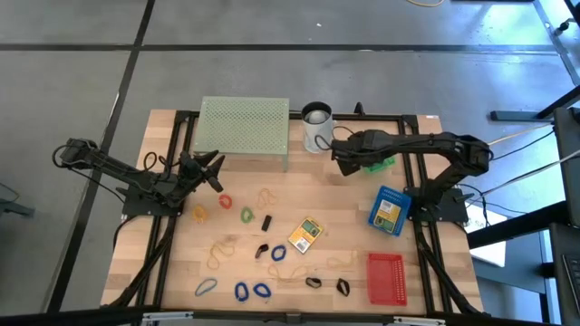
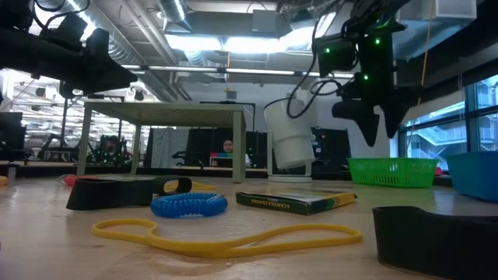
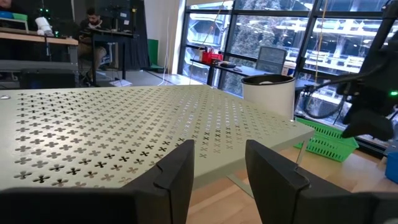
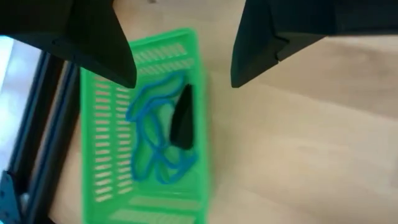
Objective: Pick & Place Office Desk Supplies
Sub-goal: Put the black rubber band into the green bin
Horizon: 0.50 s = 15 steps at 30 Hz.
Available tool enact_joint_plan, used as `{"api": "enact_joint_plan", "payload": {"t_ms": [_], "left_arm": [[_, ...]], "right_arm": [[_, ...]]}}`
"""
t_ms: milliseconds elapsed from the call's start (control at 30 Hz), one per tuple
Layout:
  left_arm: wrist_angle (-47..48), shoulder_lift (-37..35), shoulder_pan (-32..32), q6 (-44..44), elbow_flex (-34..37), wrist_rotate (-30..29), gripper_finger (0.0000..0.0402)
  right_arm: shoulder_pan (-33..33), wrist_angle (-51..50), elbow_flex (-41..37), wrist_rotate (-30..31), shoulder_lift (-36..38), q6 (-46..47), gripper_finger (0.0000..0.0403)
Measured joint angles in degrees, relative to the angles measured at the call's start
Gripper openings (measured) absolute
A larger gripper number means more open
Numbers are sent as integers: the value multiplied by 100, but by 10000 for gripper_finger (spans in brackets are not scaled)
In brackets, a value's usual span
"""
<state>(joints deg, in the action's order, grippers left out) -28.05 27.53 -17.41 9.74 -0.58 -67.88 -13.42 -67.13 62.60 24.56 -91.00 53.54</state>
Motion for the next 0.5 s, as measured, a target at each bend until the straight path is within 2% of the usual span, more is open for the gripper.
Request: {"api": "enact_joint_plan", "payload": {"t_ms": [200, 500], "left_arm": [[0, -1, 0, 0, 0, -1, 139], [0, 0, -2, 0, 0, 0, 139]], "right_arm": [[855, 427, 239, -74, 0, 144, 228], [2530, 2424, 257, -702, 0, 523, 195]]}}
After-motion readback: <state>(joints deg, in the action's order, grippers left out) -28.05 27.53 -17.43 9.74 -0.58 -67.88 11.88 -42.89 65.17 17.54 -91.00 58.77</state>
